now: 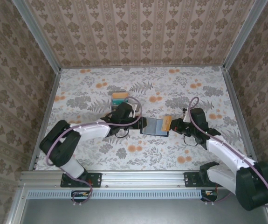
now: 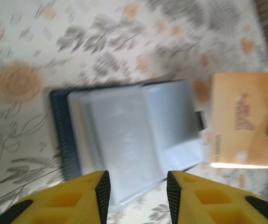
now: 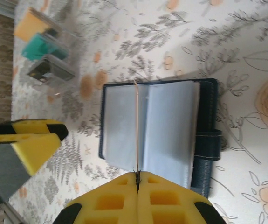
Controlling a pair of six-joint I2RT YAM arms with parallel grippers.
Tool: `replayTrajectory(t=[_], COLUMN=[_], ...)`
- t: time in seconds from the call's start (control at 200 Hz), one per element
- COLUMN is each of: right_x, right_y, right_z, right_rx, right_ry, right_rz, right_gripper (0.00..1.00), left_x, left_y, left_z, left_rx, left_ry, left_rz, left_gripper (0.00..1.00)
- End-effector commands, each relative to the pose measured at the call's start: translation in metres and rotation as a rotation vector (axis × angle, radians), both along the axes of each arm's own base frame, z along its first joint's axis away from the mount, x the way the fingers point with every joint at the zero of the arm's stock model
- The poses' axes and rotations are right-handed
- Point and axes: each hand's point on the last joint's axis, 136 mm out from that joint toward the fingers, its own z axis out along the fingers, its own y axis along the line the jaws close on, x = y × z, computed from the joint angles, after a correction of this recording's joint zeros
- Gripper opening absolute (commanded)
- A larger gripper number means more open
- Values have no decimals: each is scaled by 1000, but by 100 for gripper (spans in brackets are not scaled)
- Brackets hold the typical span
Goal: Take the credit cards out of the card holder
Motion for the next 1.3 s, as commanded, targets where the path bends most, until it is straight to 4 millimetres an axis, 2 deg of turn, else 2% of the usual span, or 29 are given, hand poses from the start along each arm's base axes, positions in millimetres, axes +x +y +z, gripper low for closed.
replayTrajectory(t=[0.0,0.095,0.215,0.375,0.62,0.955,1.295], right_x=[-6,-7,-9,-13,-16,-12,-2], right_y=[9,20,31,46,63,72,63], right_z=[25,49,74,97,120,120,106], right_rx=[36,104,170,239,279,279,225], right_ry=[-67,-145,-224,-284,-347,-343,-320], right_rz=[75,124,183,252,318,335,260], right_gripper=[0,0,0,0,0,0,0], left_x=[-6,-10,-15,-14,-17,-21,-21], left_y=[3,1,0,1,-8,-20,-8], left_z=[36,62,82,89,95,102,101], left_rx=[-91,-175,-268,-340,-425,-531,-520], left_ry=[-24,-52,-56,-42,-23,4,-24], left_rz=[-3,-14,-34,-35,-77,-129,-78], left_gripper=[42,43,42,39,37,33,32])
